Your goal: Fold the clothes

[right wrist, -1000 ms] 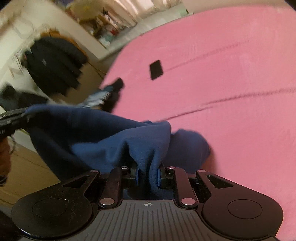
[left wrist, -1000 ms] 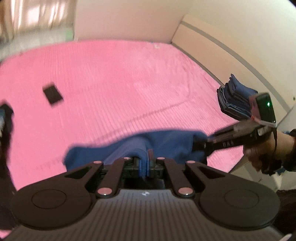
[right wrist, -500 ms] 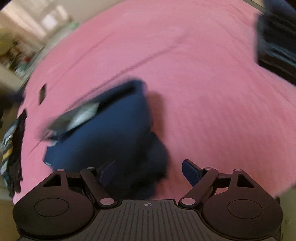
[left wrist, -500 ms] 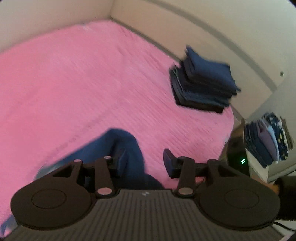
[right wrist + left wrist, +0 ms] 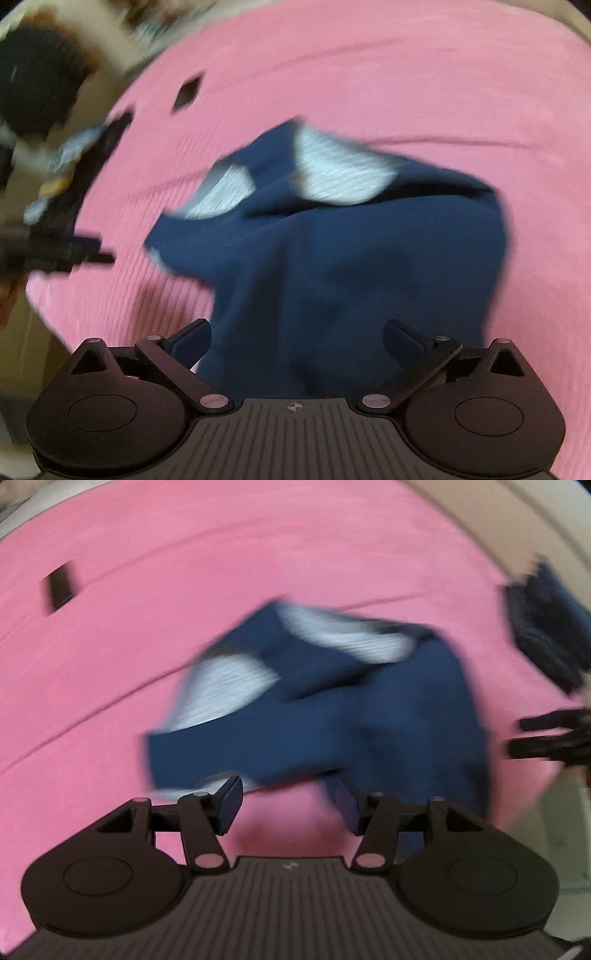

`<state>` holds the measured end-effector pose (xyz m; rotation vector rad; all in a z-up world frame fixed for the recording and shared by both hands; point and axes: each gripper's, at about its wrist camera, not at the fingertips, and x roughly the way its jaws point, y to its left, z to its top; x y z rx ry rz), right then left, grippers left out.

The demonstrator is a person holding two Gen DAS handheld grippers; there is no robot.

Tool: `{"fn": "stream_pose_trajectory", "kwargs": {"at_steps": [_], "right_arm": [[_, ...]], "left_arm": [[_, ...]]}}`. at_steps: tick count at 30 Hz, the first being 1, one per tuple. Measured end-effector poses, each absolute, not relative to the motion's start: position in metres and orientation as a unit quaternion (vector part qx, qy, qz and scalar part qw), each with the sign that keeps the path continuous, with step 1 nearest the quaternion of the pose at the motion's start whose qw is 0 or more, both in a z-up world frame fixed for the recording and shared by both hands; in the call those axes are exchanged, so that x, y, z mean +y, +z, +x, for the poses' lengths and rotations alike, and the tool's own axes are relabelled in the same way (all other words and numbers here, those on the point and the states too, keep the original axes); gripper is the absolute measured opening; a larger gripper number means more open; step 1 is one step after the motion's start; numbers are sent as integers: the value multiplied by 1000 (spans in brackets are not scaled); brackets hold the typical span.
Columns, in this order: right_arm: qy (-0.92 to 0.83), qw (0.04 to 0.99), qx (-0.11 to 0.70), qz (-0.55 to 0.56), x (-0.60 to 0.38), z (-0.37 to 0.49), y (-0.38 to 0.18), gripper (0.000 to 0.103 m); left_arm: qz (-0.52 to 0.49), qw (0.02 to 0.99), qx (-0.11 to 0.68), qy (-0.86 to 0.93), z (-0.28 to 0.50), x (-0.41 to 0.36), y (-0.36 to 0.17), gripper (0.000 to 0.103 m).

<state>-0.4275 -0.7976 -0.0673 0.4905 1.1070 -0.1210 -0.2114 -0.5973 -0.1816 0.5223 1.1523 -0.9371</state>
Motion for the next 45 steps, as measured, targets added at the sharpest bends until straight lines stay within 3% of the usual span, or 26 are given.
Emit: {"fn": "stream_pose_trajectory", "kwargs": {"at_steps": [7, 8, 9, 11, 13, 19, 22, 23, 24, 26, 31, 41, 43, 44, 45], "right_arm": [[-50, 775, 543, 320, -766, -424, -130, 101], [-56, 765, 545, 337, -767, -425, -138, 90], [-62, 756, 548, 353, -769, -426, -146, 52], [-70, 756, 550, 348, -777, -434, -141, 8], [-83, 758, 554, 335, -790, -450, -127, 2], [-182, 740, 589, 268, -852, -544, -69, 2], [-205, 720, 610, 258, -874, -578, -57, 2], [-205, 718, 614, 255, -878, -585, -53, 11], [-198, 725, 615, 241, -877, -581, -47, 44], [-174, 749, 601, 218, -874, -571, -32, 82], [-76, 831, 522, 175, -876, -499, -15, 82], [135, 873, 467, -32, -886, -270, -110, 82], [166, 861, 475, -68, -880, -236, -136, 82], [181, 854, 480, -84, -877, -219, -148, 82], [189, 845, 494, -78, -878, -210, -157, 82]], "left_arm": [[244, 712, 521, -402, -186, -561, -210, 51], [241, 708, 525, -406, -192, -558, -211, 52], [238, 703, 529, -410, -198, -554, -212, 52], [243, 691, 536, -420, -212, -553, -216, 52], [251, 677, 542, -430, -227, -552, -221, 52], [259, 652, 532, -474, -251, -574, -225, 53], [245, 667, 534, -459, -236, -581, -231, 59], [239, 674, 536, -448, -227, -580, -234, 62], [233, 682, 539, -437, -218, -580, -238, 63], [220, 696, 543, -414, -199, -578, -245, 65], [187, 730, 553, -357, -154, -575, -264, 67], [166, 751, 552, -322, -100, -579, -307, 61], [182, 757, 528, -340, -102, -580, -305, 33], [181, 758, 522, -347, -103, -580, -303, 5], [172, 758, 520, -353, -103, -578, -299, 2]]}}
